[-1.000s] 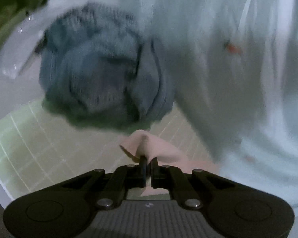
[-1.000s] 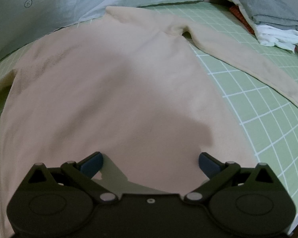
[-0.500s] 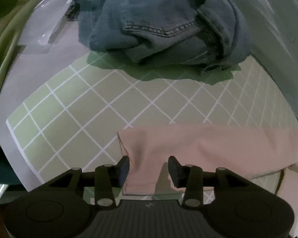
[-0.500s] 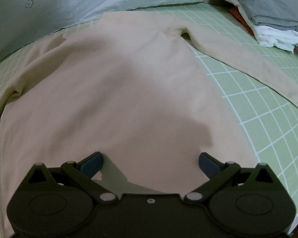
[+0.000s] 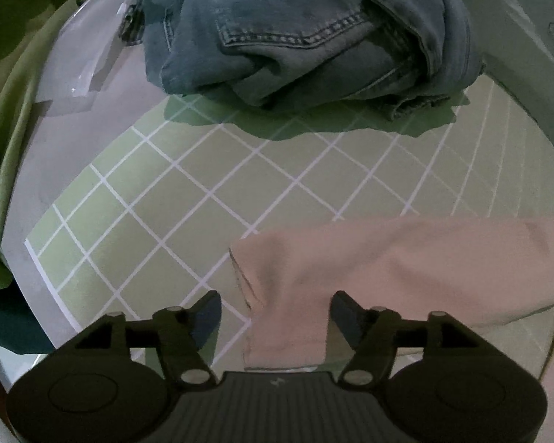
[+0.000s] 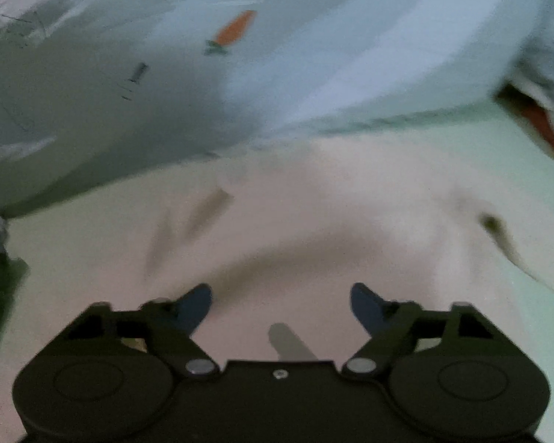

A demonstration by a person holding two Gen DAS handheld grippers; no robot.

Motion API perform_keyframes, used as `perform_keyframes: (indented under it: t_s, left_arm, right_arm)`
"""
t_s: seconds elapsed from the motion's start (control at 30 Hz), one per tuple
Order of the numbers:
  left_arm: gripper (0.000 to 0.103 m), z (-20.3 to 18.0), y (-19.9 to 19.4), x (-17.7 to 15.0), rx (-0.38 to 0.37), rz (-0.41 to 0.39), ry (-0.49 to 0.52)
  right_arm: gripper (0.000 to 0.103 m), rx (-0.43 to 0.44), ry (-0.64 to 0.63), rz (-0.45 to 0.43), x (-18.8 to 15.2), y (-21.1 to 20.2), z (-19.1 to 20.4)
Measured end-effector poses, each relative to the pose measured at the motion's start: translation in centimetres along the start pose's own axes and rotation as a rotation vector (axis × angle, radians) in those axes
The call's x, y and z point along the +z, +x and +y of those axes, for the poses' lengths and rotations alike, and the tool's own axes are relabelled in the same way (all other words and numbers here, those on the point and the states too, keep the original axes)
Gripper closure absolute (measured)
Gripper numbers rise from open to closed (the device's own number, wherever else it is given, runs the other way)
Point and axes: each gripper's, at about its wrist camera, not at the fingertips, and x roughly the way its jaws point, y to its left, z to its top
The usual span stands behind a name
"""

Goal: Fold clothes

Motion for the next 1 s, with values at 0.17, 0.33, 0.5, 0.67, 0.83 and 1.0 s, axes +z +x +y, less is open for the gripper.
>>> perform_keyframes:
  t_s: [0.17, 0.33, 0.5, 0.67, 0.83, 1.0]
  left_arm:
    - [0.022, -1.3, 0.6, 0.0, 0.055, -0.002, 0.041]
    - [0.011, -1.1, 1.2, 0.7, 0.070, 0.014, -0.022]
    - [0.005, -1.2, 1.5, 1.1, 0.078, 0.005, -0.046]
    - [0.005, -1.5, 1.7, 1.6, 0.071, -0.006, -0.035]
    - [0.005, -1.3, 1.6, 1.6, 0.065, -0.008, -0.040]
    - [0.005, -1.1, 1.4, 1.3, 0.057, -0.017, -0.047]
  right_arm:
    - [0.035, 0.146, 0.028, 0.046, 3.8, 5.4, 2.8]
    - [0.040, 0.225, 0.152, 0.162, 5.5, 11.0, 4.3]
    - [0.094, 0.198, 0.018, 0.153, 7.2, 13.0, 6.7]
    - [0.096, 0.196, -0.020, 0.070, 9.6, 14.1, 7.3]
    - [0.049, 0.131, -0.062, 0.067, 9.8, 14.9, 7.7]
    - [0.018, 0.087, -0.051, -0.009, 7.1, 9.5, 5.8]
